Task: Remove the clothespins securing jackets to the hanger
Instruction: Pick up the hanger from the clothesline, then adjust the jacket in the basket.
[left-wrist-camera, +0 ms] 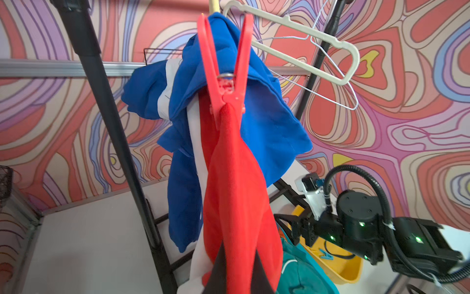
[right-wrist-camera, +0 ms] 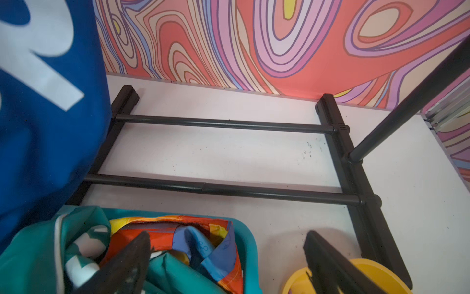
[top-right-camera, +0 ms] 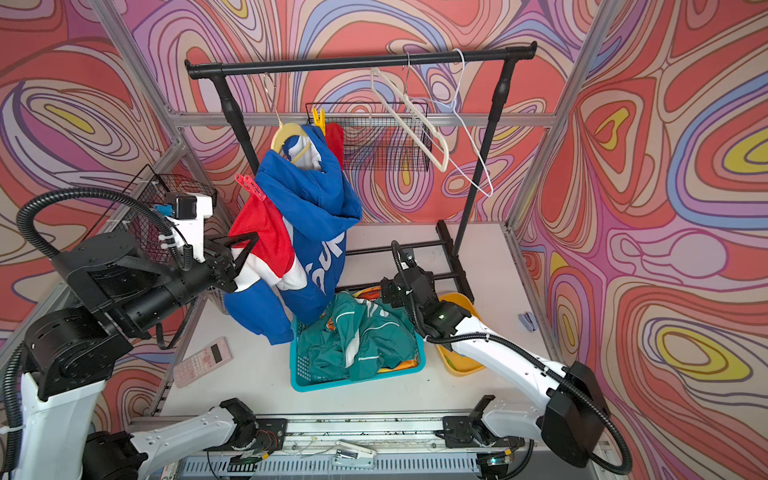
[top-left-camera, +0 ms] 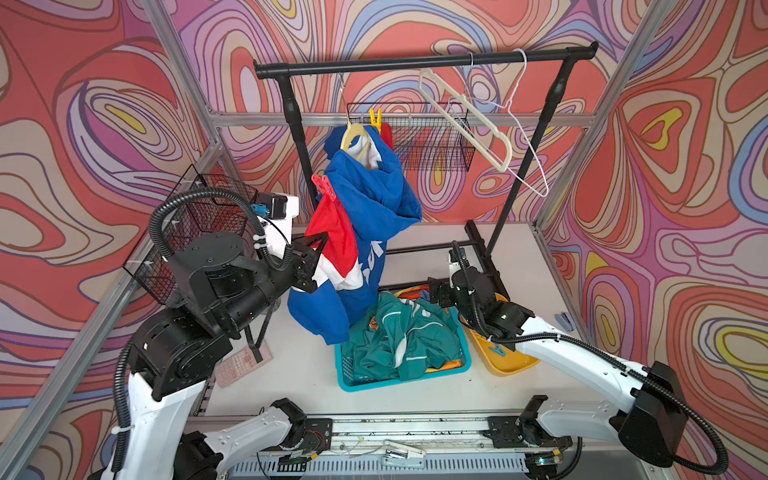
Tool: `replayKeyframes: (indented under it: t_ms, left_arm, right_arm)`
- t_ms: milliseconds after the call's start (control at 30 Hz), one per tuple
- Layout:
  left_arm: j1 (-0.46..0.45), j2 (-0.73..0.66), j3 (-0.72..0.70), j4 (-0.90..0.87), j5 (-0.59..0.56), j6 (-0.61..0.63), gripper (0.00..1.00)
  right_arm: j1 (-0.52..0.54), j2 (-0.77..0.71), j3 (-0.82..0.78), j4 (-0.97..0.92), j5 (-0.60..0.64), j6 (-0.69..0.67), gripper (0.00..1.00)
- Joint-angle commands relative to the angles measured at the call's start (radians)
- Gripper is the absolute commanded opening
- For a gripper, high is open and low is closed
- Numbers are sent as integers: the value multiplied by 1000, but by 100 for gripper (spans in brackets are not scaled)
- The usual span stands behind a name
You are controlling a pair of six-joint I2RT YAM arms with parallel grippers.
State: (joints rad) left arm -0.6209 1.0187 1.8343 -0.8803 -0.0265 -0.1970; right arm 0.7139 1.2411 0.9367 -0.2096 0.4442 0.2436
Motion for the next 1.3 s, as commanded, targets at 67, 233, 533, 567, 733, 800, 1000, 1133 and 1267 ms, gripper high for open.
replayKeyframes:
  t_ms: [67, 233, 533, 567, 733, 800, 1000, 1133, 1267]
  left_arm:
    - [-3, -55, -14, 116, 158, -73, 0]
    - [-4, -93, -23, 120, 198, -99, 0]
    - [-3, -138, -124, 136, 333, -146, 0]
    - [-3, -142, -139, 134, 341, -147, 0]
    - [-3, -167, -216, 116, 377, -140, 0]
    - [-3, -178, -237, 116, 377, -138, 0]
    - [-3, -187, -310, 150, 417, -157, 0]
    - [-4, -205, -395, 203, 427, -156, 0]
    - [-3, -239, -456, 245, 410, -136, 0]
  right_arm:
    - [-37, -27, -2, 5, -21, -10, 99]
    - [-86, -56, -41, 41, -65, -29, 99]
    - [-139, -134, -140, 151, -40, -130, 98]
    - [-147, -142, -152, 165, -38, -146, 98]
    - [-190, -168, -209, 238, 42, -234, 98]
    - [-192, -185, -232, 267, 43, -260, 98]
    - [-192, -227, -298, 322, 5, -312, 98]
    - [-206, -268, -362, 386, 20, -328, 98]
    - [-258, -246, -408, 440, -59, -356, 98]
